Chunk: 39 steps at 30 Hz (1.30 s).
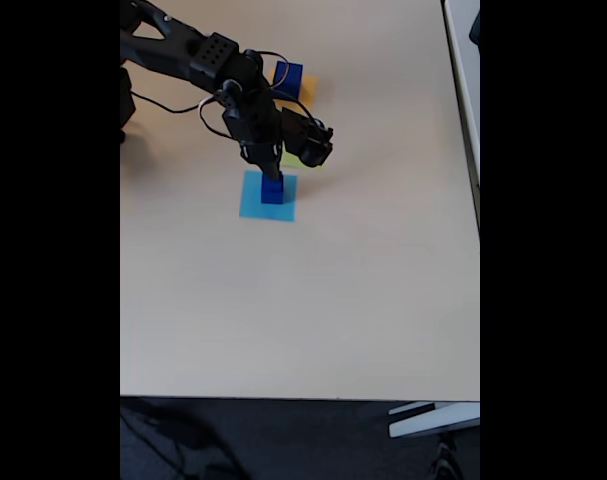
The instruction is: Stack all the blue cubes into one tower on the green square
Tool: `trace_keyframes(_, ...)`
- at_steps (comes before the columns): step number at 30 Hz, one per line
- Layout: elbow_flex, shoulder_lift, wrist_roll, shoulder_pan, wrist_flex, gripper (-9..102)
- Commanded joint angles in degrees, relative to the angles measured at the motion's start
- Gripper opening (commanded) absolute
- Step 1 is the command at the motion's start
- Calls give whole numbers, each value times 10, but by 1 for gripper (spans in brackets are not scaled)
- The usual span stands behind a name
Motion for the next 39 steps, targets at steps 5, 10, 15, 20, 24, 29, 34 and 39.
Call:
trace_keyframes(5,-3,53,-10,-6,-23,11)
trace_keyframes(10,-83,46,-35,-27,-19,13)
trace_keyframes(15,-216,30,-52,-62,-18,13)
trace_keyframes(20,-328,18,-77,-107,-48,14)
trace_keyframes(24,-361,7,-31,-161,-47,17)
trace_keyframes(29,-297,5,162,-237,-16,23)
trace_keyframes(34,-203,-7,362,-316,-13,24)
trace_keyframes(39,-143,-39,475,-379,-46,35)
